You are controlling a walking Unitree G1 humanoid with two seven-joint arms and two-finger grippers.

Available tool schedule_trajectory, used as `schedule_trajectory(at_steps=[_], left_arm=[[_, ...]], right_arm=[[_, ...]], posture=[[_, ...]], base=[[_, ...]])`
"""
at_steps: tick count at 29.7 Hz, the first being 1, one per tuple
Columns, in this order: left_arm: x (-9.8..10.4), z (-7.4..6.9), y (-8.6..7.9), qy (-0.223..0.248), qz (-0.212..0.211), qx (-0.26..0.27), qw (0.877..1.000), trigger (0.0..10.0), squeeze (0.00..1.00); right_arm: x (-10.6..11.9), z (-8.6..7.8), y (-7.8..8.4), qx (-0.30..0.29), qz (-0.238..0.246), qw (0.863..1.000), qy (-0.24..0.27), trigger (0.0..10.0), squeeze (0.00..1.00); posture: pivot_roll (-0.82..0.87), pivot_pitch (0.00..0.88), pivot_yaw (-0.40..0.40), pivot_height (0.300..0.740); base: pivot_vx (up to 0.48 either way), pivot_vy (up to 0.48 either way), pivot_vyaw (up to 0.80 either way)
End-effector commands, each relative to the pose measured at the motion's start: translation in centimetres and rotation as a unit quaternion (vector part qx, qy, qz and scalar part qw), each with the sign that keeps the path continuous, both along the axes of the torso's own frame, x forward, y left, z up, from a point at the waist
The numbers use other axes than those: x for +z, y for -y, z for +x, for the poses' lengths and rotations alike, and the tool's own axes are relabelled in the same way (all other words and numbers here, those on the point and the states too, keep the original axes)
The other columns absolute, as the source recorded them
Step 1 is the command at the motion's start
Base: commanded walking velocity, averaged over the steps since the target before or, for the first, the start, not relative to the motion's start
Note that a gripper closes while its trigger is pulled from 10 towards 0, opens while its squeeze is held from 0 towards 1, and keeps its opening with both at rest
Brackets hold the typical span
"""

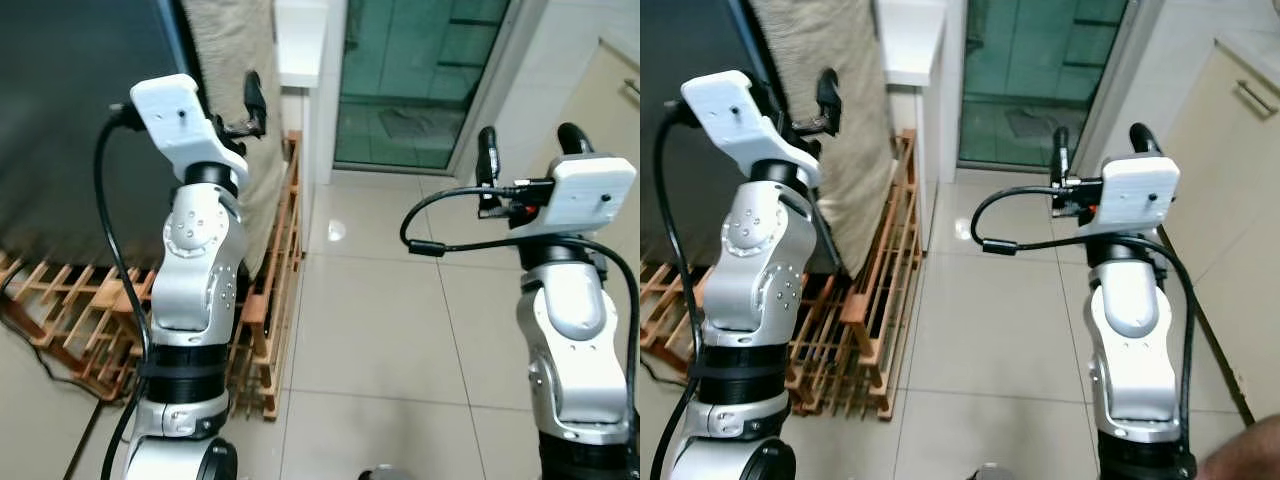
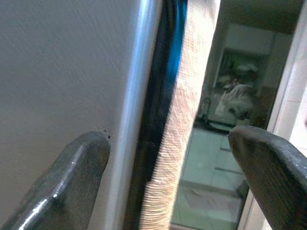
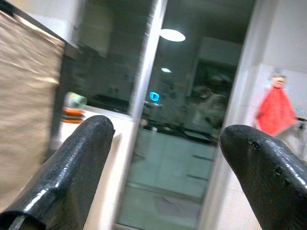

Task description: Restocking fridge

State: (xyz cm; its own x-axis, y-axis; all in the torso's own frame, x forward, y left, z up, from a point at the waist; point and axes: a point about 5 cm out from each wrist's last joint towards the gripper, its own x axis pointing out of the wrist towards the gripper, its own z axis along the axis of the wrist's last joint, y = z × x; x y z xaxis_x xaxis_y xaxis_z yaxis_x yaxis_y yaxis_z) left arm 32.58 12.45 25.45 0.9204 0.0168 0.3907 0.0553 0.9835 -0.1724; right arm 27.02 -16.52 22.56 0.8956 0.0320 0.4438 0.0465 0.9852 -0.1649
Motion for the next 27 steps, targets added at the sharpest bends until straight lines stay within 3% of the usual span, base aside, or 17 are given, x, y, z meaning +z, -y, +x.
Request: schedule_trajectory(at_steps=[1,7,12,22,27], left_arm=[[0.4,-0.1,1.2,0.015,0.016,-0.045,0.999,10.0,0.0],[-0.6,0.1,1.9,-0.022,0.023,-0.066,0.997,10.0,0.0],[-3.1,0.0,0.3,-0.081,0.007,-0.045,0.996,10.0,0.0],[-5.5,1.1,1.6,-0.139,0.016,-0.047,0.989,10.0,0.0],[-6.3,2.0,1.8,-0.161,0.01,-0.023,0.987,10.0,0.0]], right_arm=[[-0.1,0.2,0.0,0.001,0.001,1.0,0.0,10.0,0.0],[-0.5,0.2,-0.3,0.005,0.004,1.0,-0.002,10.0,0.0],[-0.9,0.0,0.1,-0.002,0.002,1.0,-0.009,10.0,0.0],[-1.6,0.1,0.2,0.001,-0.003,1.0,-0.026,10.0,0.0],[-2.2,0.3,0.5,-0.001,0.001,0.999,-0.04,10.0,0.0]], posture=[[-0.15,0.0,0.014,0.74],[-0.15,0.0,0.029,0.74],[-0.15,0.0,0.025,0.74],[-0.15,0.0,0.006,0.74],[-0.16,0.0,0.007,0.74]], base=[[0.0,0.0,0.0],[0.0,0.0,0.0],[0.0,0.0,0.0],[0.0,0.0,0.0],[0.0,0.0,0.0]])
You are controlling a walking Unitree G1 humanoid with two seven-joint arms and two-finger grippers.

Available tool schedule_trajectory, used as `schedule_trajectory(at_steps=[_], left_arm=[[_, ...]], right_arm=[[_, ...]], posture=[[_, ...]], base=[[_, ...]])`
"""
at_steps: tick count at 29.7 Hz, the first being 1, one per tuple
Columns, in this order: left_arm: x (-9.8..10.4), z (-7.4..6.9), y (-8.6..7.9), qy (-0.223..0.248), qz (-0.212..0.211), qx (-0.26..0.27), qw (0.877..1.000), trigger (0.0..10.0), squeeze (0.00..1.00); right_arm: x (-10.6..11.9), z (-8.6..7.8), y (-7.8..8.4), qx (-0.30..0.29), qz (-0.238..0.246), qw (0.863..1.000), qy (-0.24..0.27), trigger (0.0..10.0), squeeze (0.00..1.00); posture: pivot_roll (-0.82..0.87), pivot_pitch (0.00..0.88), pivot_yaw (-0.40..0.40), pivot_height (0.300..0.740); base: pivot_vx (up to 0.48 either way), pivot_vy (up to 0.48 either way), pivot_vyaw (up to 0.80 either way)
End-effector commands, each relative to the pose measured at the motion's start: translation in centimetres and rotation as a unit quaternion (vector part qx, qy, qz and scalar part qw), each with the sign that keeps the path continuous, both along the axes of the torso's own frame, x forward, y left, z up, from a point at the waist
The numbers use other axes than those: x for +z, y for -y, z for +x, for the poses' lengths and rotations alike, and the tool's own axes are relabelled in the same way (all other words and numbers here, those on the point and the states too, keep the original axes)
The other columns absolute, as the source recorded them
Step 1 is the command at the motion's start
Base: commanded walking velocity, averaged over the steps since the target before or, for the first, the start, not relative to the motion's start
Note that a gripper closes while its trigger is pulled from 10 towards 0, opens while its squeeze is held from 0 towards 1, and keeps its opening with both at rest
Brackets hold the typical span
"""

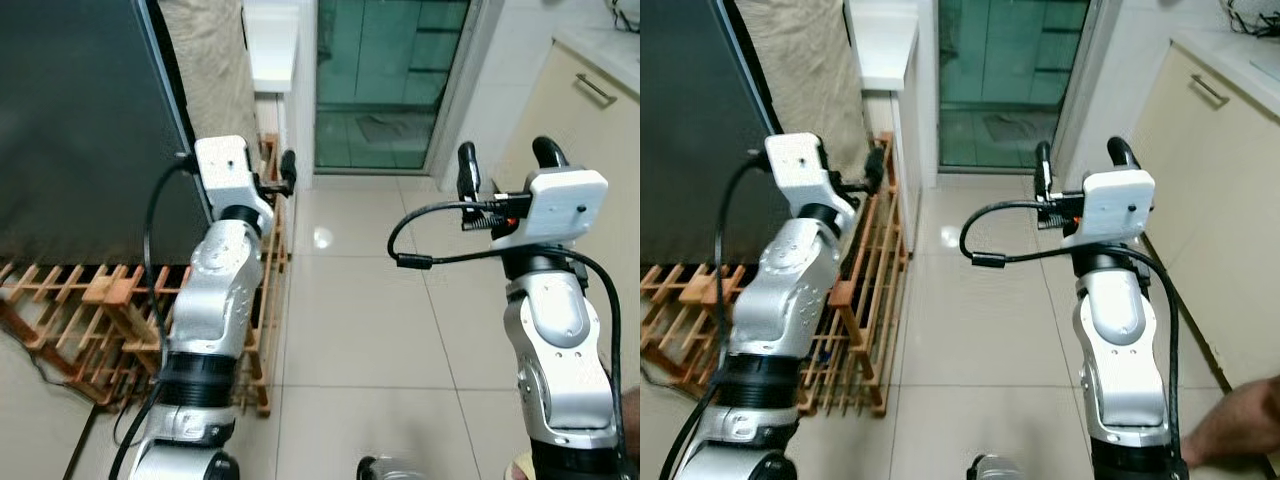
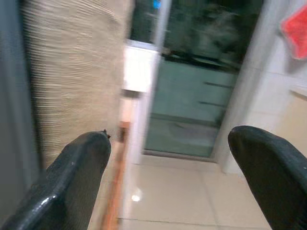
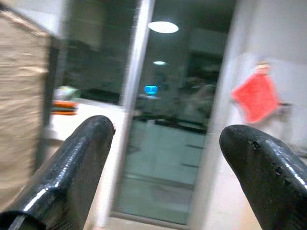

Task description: Restocking fridge

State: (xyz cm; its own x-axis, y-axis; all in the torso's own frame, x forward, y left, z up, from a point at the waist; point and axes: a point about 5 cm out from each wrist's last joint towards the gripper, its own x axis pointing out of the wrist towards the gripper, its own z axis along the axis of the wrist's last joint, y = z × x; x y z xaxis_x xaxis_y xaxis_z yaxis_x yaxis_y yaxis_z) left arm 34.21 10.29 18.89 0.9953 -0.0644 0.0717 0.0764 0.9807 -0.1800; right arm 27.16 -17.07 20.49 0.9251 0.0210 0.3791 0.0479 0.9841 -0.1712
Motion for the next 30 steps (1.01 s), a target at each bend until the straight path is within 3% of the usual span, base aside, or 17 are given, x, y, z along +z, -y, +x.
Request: schedule_trajectory(at_steps=[1,8,20,30], left_arm=[[0.3,0.4,-0.4,0.004,0.007,0.02,1.0,10.0,0.0],[0.4,1.1,-0.7,0.009,0.008,0.038,0.999,10.0,0.0],[0.4,2.8,0.8,0.013,0.013,0.031,0.999,10.0,0.0],[0.4,3.9,1.2,0.013,0.024,0.049,0.998,10.0,0.0]], right_arm=[[-0.3,0.1,0.0,0.005,0.005,1.0,-0.007,10.0,0.0],[-1.5,-0.1,0.3,0.0,0.007,0.999,-0.035,10.0,0.0],[-2.6,-0.4,0.5,0.002,0.004,0.999,-0.054,10.0,0.0],[-4.0,-2.4,0.8,-0.009,0.002,0.996,-0.086,10.0,0.0]], posture=[[-0.16,0.0,0.01,0.74],[-0.17,0.0,0.012,0.74],[-0.18,0.0,0.012,0.74],[-0.22,0.028,0.018,0.74]], base=[[0.0,0.0,0.0],[0.0,0.0,0.0],[0.0,0.0,0.0],[0.0,0.0,0.0]])
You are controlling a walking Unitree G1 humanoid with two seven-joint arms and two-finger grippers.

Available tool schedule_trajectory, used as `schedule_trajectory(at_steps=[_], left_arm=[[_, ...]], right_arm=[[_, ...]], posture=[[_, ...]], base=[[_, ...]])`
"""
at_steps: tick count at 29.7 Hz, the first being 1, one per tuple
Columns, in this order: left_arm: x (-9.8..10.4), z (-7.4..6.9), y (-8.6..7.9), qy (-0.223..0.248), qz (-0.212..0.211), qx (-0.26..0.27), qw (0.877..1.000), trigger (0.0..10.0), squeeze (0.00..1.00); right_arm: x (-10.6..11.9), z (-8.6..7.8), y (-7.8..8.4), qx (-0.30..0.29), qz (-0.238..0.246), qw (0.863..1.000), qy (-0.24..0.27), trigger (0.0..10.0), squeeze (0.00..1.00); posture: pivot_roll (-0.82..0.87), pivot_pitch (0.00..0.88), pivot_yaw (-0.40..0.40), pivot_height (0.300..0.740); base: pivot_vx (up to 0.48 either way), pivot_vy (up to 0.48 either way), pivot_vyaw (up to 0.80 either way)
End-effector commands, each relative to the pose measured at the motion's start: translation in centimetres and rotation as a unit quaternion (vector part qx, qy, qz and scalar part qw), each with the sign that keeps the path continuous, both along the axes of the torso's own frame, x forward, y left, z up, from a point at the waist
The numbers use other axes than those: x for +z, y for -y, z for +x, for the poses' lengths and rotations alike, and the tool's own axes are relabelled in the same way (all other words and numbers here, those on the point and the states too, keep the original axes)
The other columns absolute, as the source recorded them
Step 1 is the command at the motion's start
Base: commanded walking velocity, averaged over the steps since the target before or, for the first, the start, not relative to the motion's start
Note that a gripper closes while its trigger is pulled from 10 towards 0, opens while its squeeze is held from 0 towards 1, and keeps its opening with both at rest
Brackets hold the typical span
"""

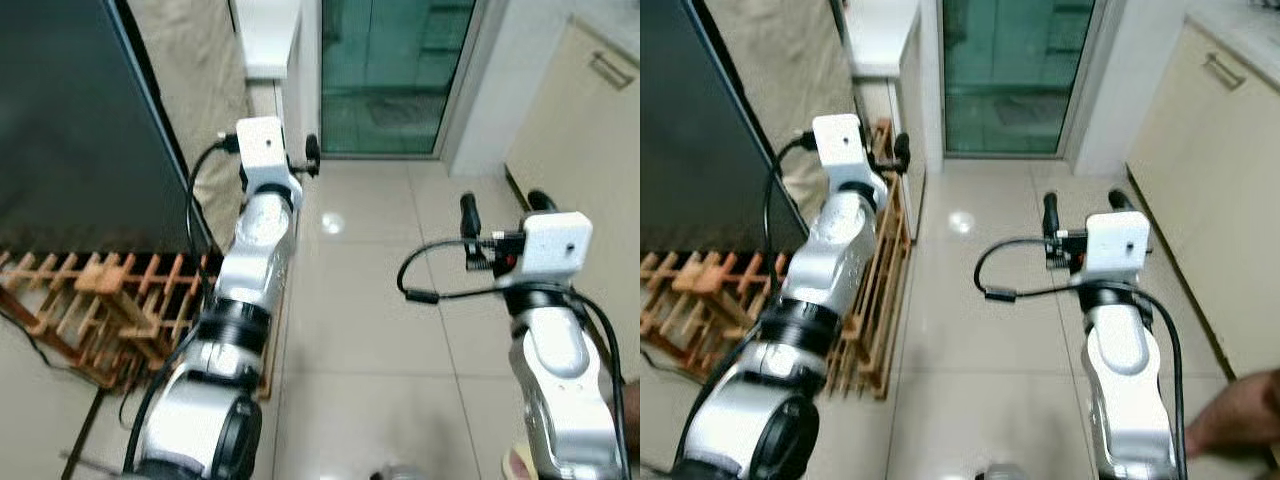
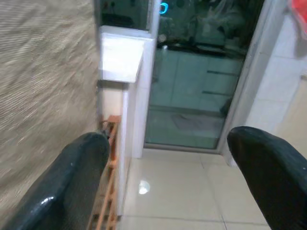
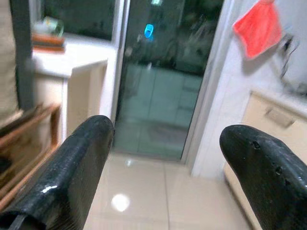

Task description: Restocking fridge

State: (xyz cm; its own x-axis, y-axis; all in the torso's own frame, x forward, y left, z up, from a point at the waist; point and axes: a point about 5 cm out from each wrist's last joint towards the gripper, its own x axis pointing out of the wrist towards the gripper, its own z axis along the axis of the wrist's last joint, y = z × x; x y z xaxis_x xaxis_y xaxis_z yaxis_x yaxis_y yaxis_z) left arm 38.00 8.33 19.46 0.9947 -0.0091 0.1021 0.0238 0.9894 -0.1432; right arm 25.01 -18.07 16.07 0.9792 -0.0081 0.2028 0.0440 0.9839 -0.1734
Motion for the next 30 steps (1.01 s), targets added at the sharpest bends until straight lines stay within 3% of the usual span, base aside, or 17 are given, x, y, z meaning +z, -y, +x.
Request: schedule_trajectory(at_steps=[1,8,9,10,13,16,21,24,30], left_arm=[[-0.3,0.2,-1.0,-0.003,0.008,0.023,1.0,10.0,0.0],[-1.5,-1.1,-3.7,0.006,0.012,0.009,1.0,10.0,0.0],[-1.9,-2.3,-5.2,0.01,0.007,0.005,1.0,10.0,0.0],[-1.9,-2.8,-5.7,0.014,0.008,0.006,1.0,10.0,0.0],[-1.6,-3.1,-6.0,0.026,0.019,0.004,0.999,10.0,0.0],[0.5,-4.2,-5.6,0.086,0.025,-0.01,0.996,10.0,0.0],[0.5,-5.0,-5.9,0.085,0.013,0.014,0.996,10.0,0.0],[-0.8,-4.6,-6.1,0.052,0.007,0.032,0.998,10.0,0.0],[-1.6,-2.2,-5.8,0.023,0.016,0.04,0.999,10.0,0.0]], right_arm=[[0.3,-0.4,-0.1,0.005,-0.003,1.0,0.003,10.0,0.0],[0.3,-0.7,0.5,-0.006,0.003,1.0,-0.003,10.0,0.0],[0.3,-0.4,1.1,-0.02,0.02,1.0,-0.005,10.0,0.0],[0.3,-0.2,1.2,-0.023,0.025,0.999,-0.005,10.0,0.0],[0.3,0.3,1.1,-0.02,0.027,0.999,-0.004,10.0,0.0],[0.6,1.4,0.5,-0.002,0.026,1.0,0.005,10.0,0.0],[0.7,2.4,0.5,0.001,0.033,0.999,0.007,10.0,0.0],[0.6,3.0,0.3,0.001,0.046,0.999,0.007,10.0,0.0],[0.4,3.7,-0.6,0.012,0.042,0.999,0.01,10.0,0.0]], posture=[[-0.23,0.032,0.021,0.74],[-0.24,0.029,0.03,0.74],[-0.22,0.016,0.03,0.74],[-0.21,0.011,0.029,0.74],[-0.19,0.0,0.02,0.74],[-0.16,0.0,0.005,0.74],[-0.13,0.0,-0.006,0.74],[-0.12,0.0,-0.015,0.74],[-0.11,0.0,-0.01,0.74]], base=[[0.0,0.0,0.0],[0.0,0.0,0.0],[0.0,0.0,0.0],[0.0,0.0,0.0],[0.0,0.0,0.0],[0.0,0.0,0.0],[0.0,0.0,0.0],[0.0,0.0,0.0],[0.0,0.0,0.0]])
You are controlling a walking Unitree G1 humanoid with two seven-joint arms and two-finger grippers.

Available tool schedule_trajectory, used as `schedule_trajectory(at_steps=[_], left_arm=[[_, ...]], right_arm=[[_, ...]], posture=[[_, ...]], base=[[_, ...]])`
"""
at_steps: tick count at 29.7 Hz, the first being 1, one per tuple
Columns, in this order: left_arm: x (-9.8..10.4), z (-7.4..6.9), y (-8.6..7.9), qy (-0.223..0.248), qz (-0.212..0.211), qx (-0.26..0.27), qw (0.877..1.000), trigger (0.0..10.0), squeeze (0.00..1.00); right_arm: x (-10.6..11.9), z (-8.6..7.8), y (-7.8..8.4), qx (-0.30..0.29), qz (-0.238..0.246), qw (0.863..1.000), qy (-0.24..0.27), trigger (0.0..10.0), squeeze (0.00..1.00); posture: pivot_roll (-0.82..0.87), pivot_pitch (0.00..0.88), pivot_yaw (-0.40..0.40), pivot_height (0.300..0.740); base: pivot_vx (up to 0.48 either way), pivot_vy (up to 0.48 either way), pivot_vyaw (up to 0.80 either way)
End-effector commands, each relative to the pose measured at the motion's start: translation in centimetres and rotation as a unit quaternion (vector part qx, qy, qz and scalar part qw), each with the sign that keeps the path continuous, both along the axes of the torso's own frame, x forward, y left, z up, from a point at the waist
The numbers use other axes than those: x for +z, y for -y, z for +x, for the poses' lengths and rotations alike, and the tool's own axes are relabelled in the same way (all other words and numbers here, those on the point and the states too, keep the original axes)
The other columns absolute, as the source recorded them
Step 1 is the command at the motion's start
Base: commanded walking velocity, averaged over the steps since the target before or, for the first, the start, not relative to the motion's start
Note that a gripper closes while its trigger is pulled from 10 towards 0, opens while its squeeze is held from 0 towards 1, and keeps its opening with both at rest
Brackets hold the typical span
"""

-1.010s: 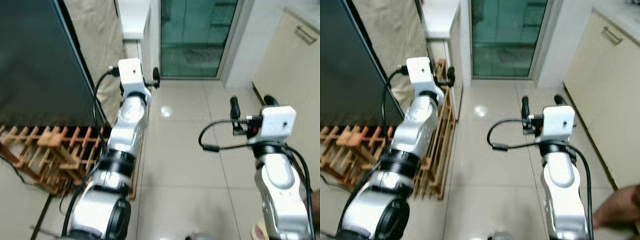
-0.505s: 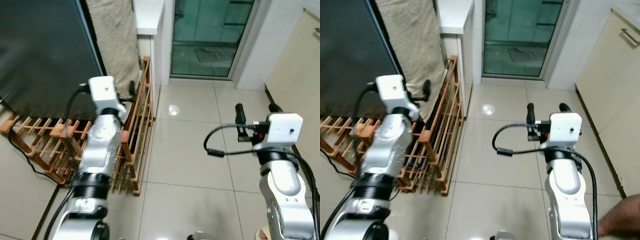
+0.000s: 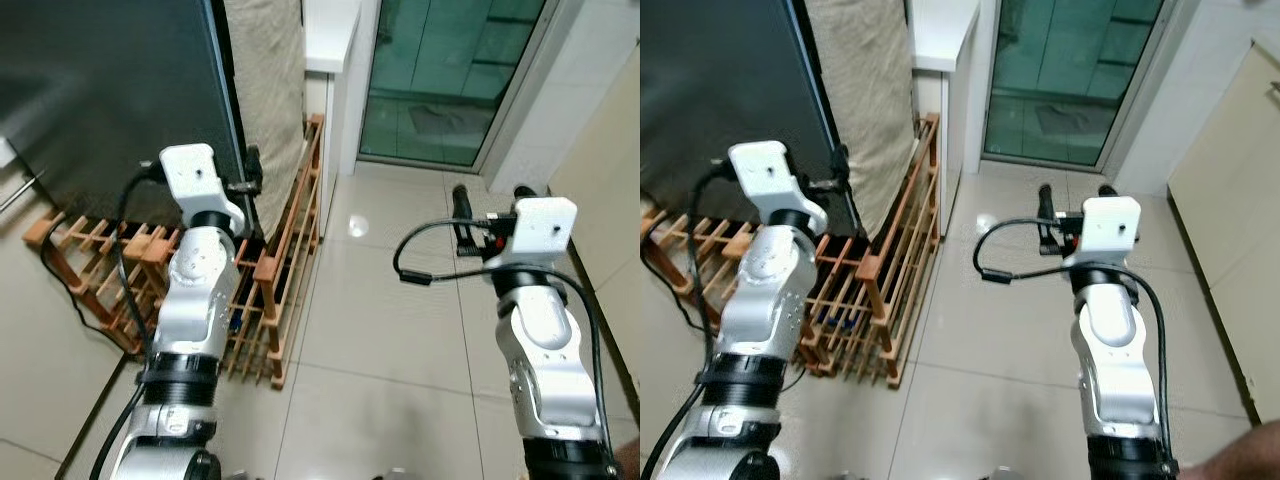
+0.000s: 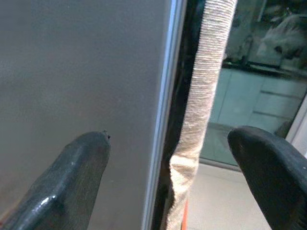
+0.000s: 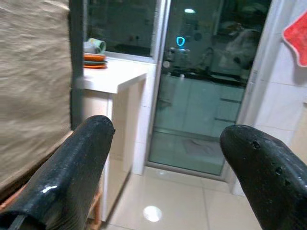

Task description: Restocking fridge

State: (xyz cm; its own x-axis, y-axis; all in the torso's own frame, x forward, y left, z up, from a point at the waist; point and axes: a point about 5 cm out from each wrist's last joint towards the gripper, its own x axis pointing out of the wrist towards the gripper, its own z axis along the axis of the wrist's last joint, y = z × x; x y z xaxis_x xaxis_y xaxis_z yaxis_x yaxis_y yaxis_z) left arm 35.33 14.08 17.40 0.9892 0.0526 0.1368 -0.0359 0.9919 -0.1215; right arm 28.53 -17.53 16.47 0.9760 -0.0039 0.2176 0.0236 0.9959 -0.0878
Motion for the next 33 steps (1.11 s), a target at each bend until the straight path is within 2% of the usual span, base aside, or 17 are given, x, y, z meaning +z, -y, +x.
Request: schedule_trajectory(at_steps=[1,4,9,20,23,29,33], left_arm=[[0.5,0.7,0.1,0.003,0.005,0.007,1.0,10.0,0.0],[0.6,1.2,0.3,-0.002,0.004,0.01,1.0,10.0,0.0],[1.1,2.4,2.4,0.001,0.001,-0.01,1.0,10.0,0.0],[0.5,2.9,4.3,-0.016,-0.007,-0.012,1.0,10.0,0.0],[0.6,3.2,4.5,-0.015,-0.006,0.007,1.0,10.0,0.0],[0.5,3.3,4.7,-0.018,-0.014,0.006,1.0,10.0,0.0],[0.5,3.4,5.6,-0.018,-0.02,-0.007,1.0,10.0,0.0]], right_arm=[[0.0,0.1,0.0,0.001,-0.001,1.0,0.002,10.0,0.0],[-0.1,0.1,0.1,-0.003,0.0,1.0,0.003,10.0,0.0],[-0.4,-0.5,0.3,-0.009,-0.004,1.0,0.002,10.0,0.0],[-0.6,-1.9,0.7,-0.01,-0.014,1.0,-0.01,10.0,0.0],[-1.2,-3.4,0.9,-0.013,-0.02,0.999,-0.027,10.0,0.0],[-1.5,-4.7,1.3,-0.017,-0.025,0.999,-0.042,10.0,0.0],[-1.3,-5.8,1.5,-0.02,-0.031,0.998,-0.05,10.0,0.0]], posture=[[-0.12,0.0,0.002,0.74],[-0.12,0.0,0.006,0.74],[-0.15,0.0,0.007,0.74],[-0.18,0.003,-0.002,0.74],[-0.22,0.045,-0.004,0.74],[-0.25,0.08,-0.01,0.74],[-0.27,0.106,-0.015,0.74]], base=[[0.0,0.0,0.0],[0.0,0.0,0.0],[0.0,0.0,0.0],[0.0,0.0,0.0],[0.0,0.0,0.0],[0.0,0.0,0.0],[0.0,0.0,0.0]])
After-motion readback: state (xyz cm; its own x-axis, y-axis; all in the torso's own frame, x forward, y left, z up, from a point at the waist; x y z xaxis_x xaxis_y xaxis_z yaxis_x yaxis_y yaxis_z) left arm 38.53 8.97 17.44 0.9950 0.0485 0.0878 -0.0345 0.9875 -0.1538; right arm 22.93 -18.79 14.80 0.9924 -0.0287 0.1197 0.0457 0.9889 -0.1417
